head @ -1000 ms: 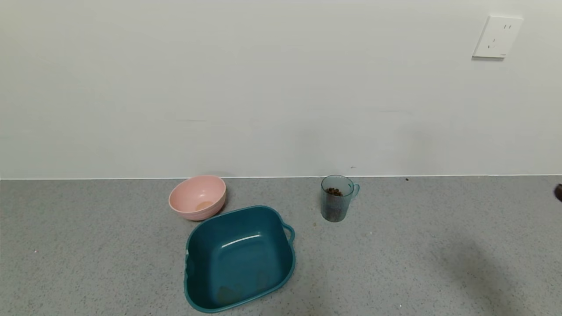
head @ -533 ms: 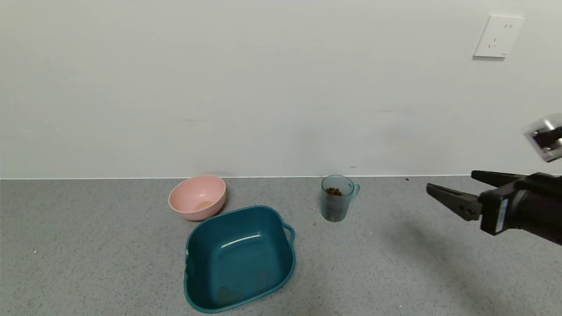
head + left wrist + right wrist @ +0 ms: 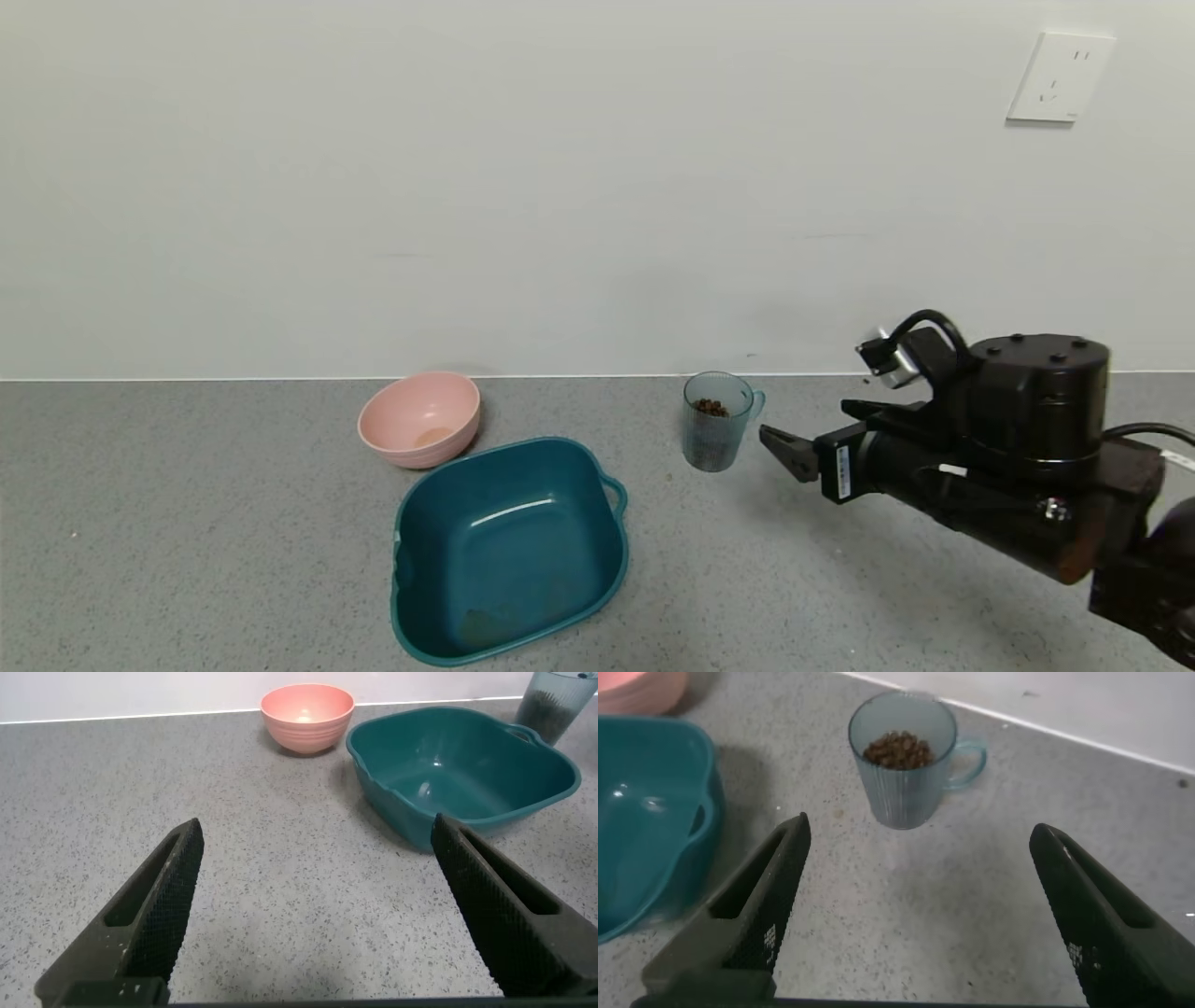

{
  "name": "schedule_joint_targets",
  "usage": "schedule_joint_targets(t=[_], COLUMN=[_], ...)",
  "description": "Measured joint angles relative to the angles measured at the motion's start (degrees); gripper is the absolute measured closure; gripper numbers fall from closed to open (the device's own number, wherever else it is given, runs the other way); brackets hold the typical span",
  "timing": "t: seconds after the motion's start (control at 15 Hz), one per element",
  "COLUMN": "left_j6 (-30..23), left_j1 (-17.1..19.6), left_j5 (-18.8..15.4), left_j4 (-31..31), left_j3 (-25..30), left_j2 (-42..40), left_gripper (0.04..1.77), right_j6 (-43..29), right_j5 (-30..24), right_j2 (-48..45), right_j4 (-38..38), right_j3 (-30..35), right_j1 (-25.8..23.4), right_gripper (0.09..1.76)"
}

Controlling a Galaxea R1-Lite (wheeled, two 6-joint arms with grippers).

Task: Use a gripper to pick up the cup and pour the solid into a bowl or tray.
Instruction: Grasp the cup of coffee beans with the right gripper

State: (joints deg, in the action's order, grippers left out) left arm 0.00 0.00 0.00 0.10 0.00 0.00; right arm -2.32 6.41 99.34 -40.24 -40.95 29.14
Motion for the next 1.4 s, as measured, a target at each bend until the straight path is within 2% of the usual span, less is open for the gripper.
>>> schedule_joint_targets(t=[0.4,0.73,1.4], left_j6=[0.0,0.0,0.0], left_j1=[0.0,0.0,0.0], left_j5=[0.0,0.0,0.0], left_j4=[0.0,0.0,0.0], left_j3=[0.0,0.0,0.0], left_j2=[0.0,0.0,0.0], left_gripper=[0.06,0.06,0.06], right_j6=[-4.4,-4.7,-7.5], right_j5=[2.0,7.2,18.2], right_j2=[12.6,19.9,30.0], right_j4=[-3.9,-7.9,-11.2], right_j3=[-4.6,-7.0,-18.1], right_j1=[1.3,4.0,6.9], right_gripper=[0.14,0.14,0.14])
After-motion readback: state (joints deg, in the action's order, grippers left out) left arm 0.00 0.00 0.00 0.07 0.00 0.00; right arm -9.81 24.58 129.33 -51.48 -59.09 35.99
